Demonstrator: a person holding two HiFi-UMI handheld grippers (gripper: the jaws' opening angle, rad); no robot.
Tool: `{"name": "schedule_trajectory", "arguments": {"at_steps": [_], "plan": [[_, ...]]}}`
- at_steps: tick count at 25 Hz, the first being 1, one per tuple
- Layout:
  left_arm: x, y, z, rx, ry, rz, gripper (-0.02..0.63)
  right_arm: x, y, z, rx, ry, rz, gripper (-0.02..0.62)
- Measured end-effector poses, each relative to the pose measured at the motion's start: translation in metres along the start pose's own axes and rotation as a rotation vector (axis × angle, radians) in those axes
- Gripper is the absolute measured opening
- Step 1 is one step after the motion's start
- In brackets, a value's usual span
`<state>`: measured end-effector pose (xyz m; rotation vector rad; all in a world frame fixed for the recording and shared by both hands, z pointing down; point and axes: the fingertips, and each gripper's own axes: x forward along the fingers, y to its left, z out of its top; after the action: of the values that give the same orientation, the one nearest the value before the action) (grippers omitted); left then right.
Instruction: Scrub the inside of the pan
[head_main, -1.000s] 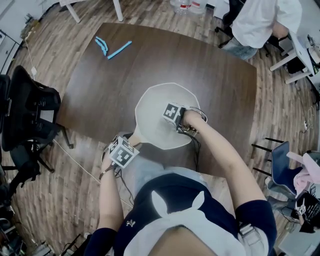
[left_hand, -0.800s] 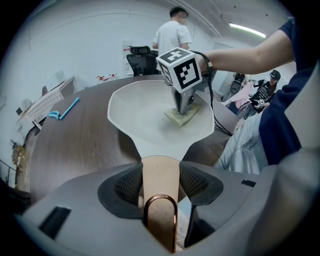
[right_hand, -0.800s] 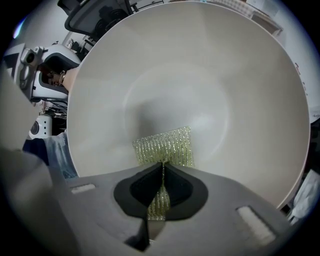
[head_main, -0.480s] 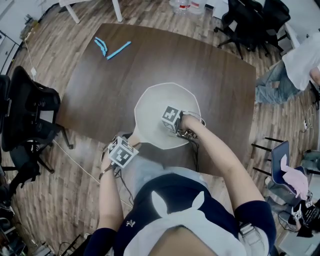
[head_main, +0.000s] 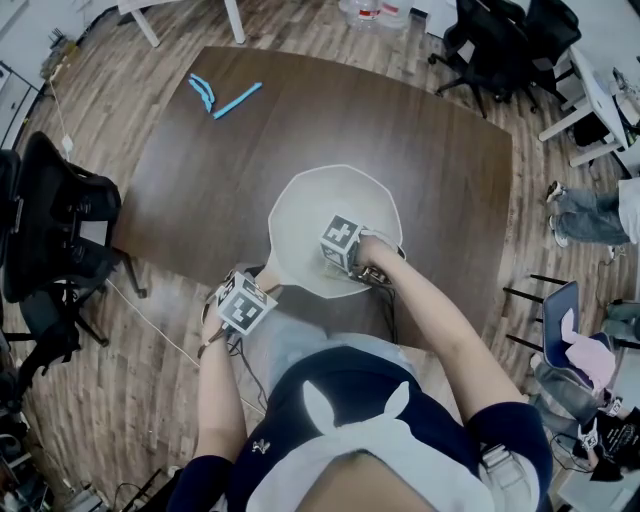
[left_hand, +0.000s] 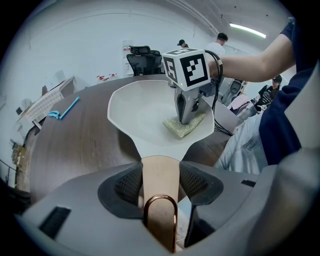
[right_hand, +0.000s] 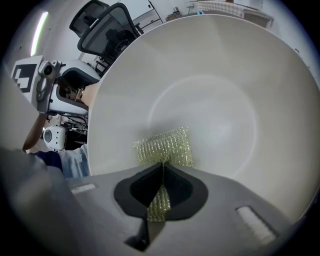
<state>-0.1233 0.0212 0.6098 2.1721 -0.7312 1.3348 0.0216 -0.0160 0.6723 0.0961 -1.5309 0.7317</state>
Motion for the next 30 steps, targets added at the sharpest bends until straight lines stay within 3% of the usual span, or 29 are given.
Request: {"name": "schedule_trajectory", "arguments": {"at_steps": [6, 19, 30], "plan": [[0.004, 0.0, 0.001, 0.007, -0.001, -0.004, 0.225, 0.002, 0.013, 0.021, 0.01, -0.099, 0.035, 0.011], [0.005, 0.001, 0.001, 0.009, 0.003, -0.006, 0.225, 0.001, 0.022, 0.054, -0.031, -0.242, -0.006, 0.011], [0.005, 0.001, 0.002, 0.015, -0.006, -0.008, 0.225, -0.002, 0.021, 0.074, -0.073, -0.331, -0.106, 0.01]]}}
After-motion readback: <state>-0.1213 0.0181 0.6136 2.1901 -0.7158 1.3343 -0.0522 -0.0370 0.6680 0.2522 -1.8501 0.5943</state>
